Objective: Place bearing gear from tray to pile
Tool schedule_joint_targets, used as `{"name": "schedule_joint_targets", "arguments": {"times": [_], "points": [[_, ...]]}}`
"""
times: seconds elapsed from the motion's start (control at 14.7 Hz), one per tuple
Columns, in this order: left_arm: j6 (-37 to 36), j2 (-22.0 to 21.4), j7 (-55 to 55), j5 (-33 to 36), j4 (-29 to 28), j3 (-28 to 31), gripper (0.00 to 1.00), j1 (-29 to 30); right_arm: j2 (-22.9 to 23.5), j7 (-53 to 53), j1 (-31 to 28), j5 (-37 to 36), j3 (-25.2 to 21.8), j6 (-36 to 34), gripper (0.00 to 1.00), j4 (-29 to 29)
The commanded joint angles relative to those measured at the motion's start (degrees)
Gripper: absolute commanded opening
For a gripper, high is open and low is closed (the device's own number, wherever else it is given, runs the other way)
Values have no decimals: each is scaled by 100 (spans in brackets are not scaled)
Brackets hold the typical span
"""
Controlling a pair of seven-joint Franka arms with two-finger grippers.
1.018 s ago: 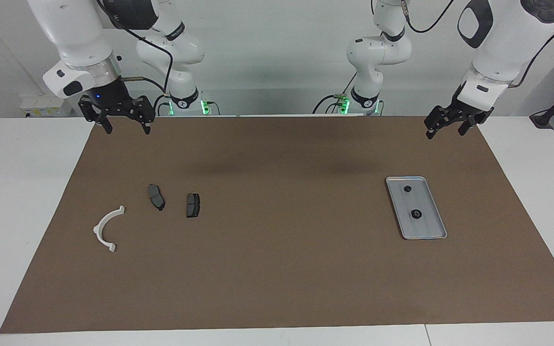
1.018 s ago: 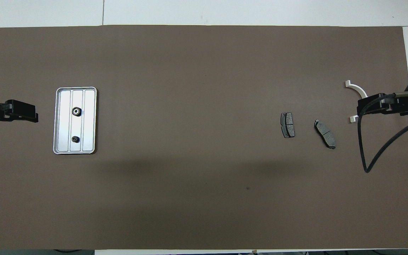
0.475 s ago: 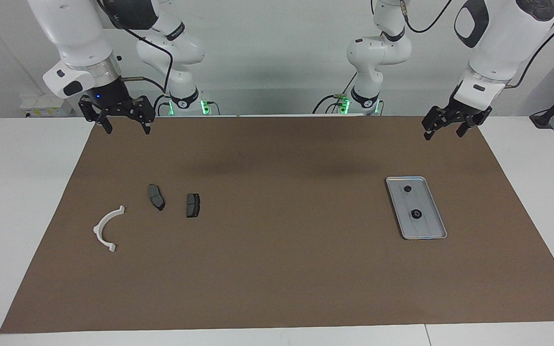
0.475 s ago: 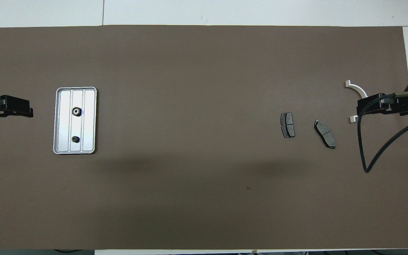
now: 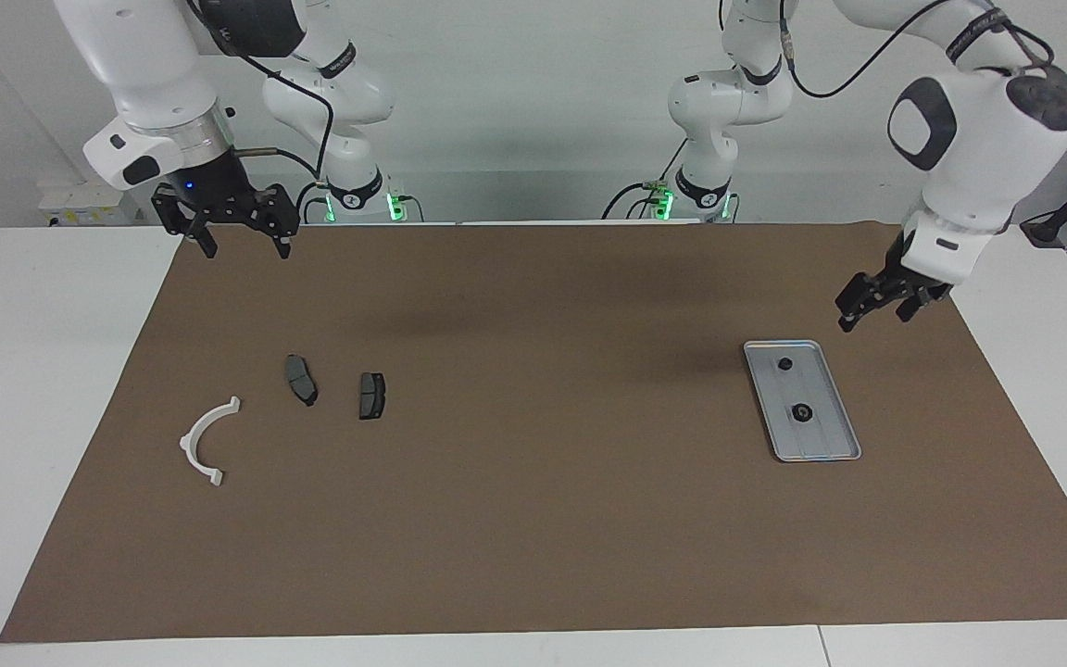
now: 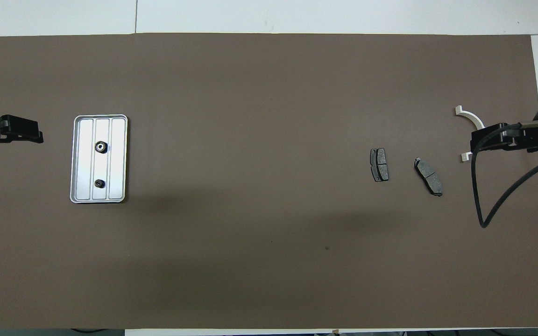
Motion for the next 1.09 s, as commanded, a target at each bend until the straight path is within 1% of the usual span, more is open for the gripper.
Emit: {"name": "schedule_joint_targets", "arguments": {"times": [0.0, 0.07, 0.2, 0.41, 0.48, 0.61, 0.68, 0.75, 0.88, 1.02], "points": [[497, 499, 271, 59, -134, -28, 100, 51, -99, -81, 16, 27, -10, 99, 100, -105], [663, 728, 316, 59, -142, -28, 100, 69, -99, -73, 16, 27, -10, 99, 100, -105], [997, 958, 316, 41, -361, -28, 100, 69, -99, -73, 16, 27, -10, 99, 100, -105], [1358, 950, 281, 24, -809, -28, 100, 43, -99, -64, -37, 27, -10, 108, 100, -105], [1455, 941, 229, 15, -906, -28, 98, 25, -91, -46, -37, 27, -10, 108, 100, -105], [1508, 906, 1, -3, -1039, -28, 86, 16, -99, -37, -2, 36, -10, 108, 100, -105], [1604, 897, -105, -3, -1109, -28, 77, -1, -99, -37, -2, 36, -1, 100, 100, -105], [1744, 897, -114, -3, -1196, -28, 70, -19, -99, -29, 7, 36, -1, 108, 100, -105], [1939, 932, -115, -3, -1294, -28, 67, -19, -108, -29, 16, 36, -10, 100, 100, -105], [2018, 967, -115, -3, -1294, -28, 66, -28, -108, -29, 7, 36, -10, 99, 100, -105]]}}
